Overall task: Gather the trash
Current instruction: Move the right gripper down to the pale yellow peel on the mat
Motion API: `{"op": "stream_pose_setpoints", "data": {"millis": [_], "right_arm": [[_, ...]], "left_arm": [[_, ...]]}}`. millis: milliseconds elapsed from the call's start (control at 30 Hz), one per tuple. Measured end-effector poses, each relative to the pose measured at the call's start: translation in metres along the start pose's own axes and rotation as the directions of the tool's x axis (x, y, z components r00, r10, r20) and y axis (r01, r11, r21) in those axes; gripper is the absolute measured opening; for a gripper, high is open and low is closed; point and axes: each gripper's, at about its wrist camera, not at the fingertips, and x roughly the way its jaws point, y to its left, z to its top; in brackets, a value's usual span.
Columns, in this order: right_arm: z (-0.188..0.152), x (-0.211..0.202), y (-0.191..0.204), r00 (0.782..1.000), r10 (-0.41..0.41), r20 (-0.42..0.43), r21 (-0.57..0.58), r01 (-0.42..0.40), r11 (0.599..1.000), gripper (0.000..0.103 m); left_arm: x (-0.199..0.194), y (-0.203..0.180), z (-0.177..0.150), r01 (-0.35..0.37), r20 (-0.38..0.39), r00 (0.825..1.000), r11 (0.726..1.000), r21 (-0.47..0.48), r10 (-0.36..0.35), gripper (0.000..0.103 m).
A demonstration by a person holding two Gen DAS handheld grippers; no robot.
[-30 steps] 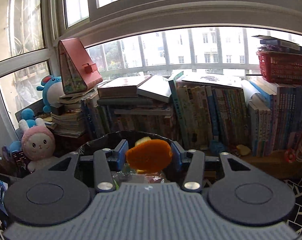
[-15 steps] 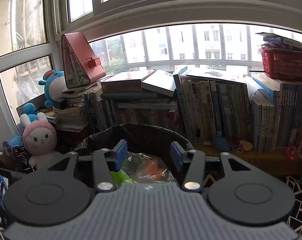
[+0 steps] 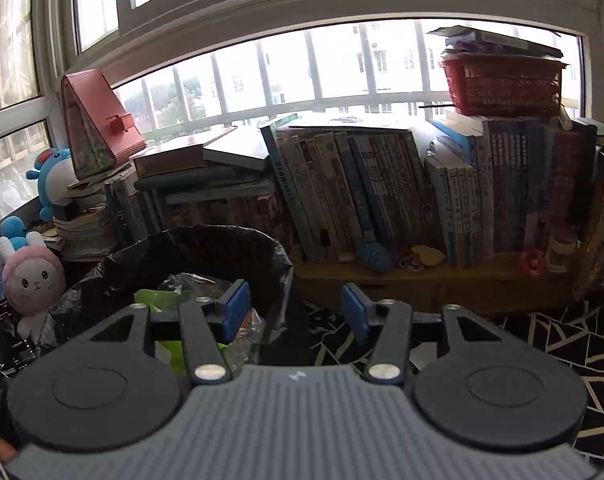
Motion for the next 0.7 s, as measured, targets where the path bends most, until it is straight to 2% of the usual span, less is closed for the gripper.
{"op": "stream_pose_setpoints", "data": {"millis": [333, 700], "right_arm": [[-0.041, 0.008, -0.053, 0.990, -0.123, -0.069, 0.088, 0.129, 0.988, 0.072], [-0.098, 0.034, -0.087, 0.949, -0.236, -0.208, 0.100, 0.260, 0.960, 0.078]], "left_arm": [[0.000, -0.004, 0.001, -0.033, 0.010, 0.999, 0.999, 0.004, 0.032, 0.084], [-0.001, -0.005, 0.002, -0.049, 0.011, 0.999, 0.999, 0.009, 0.049, 0.084]]}}
